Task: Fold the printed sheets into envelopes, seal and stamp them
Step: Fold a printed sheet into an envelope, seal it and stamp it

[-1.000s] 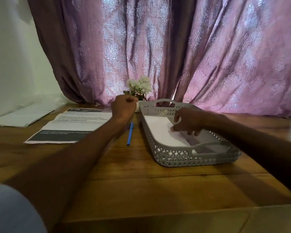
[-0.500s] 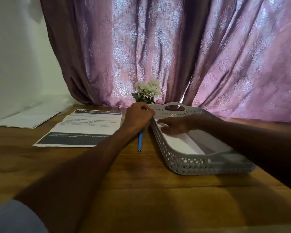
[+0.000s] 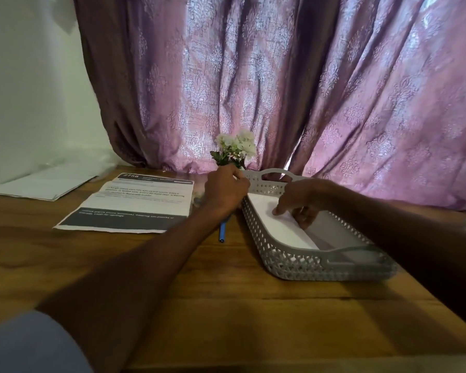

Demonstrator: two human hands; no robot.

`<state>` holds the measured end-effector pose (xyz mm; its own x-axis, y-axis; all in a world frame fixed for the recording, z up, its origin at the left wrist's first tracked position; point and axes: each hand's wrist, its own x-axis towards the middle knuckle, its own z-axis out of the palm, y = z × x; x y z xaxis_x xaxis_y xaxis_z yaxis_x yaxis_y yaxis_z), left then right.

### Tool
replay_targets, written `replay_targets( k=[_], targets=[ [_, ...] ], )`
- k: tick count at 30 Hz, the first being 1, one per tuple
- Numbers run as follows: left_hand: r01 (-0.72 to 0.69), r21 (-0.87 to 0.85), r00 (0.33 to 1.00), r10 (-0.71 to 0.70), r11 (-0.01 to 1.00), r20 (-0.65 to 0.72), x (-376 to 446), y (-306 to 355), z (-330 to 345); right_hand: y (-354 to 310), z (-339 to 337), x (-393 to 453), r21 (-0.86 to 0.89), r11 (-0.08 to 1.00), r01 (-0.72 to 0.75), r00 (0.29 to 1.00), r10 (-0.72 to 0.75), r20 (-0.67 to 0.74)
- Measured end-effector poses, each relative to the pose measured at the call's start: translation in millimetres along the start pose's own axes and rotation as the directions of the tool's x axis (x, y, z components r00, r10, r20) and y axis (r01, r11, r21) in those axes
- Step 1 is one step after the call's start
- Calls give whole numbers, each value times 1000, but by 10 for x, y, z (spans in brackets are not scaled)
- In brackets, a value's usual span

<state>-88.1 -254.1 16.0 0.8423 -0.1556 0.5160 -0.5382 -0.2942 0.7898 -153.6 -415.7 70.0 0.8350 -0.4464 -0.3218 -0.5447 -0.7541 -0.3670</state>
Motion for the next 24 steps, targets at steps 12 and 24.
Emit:
replay_targets(
  k=[12, 24],
  targets=[
    [-127, 173, 990, 136, 977, -44, -128, 154, -244, -170, -12, -280, -253, 936, 244, 911, -311, -269],
    [50, 643, 966, 126, 764, -224, -86, -1092, -2354, -1725, 1191, -801, -337, 670, 662, 516, -733, -443]
  ],
)
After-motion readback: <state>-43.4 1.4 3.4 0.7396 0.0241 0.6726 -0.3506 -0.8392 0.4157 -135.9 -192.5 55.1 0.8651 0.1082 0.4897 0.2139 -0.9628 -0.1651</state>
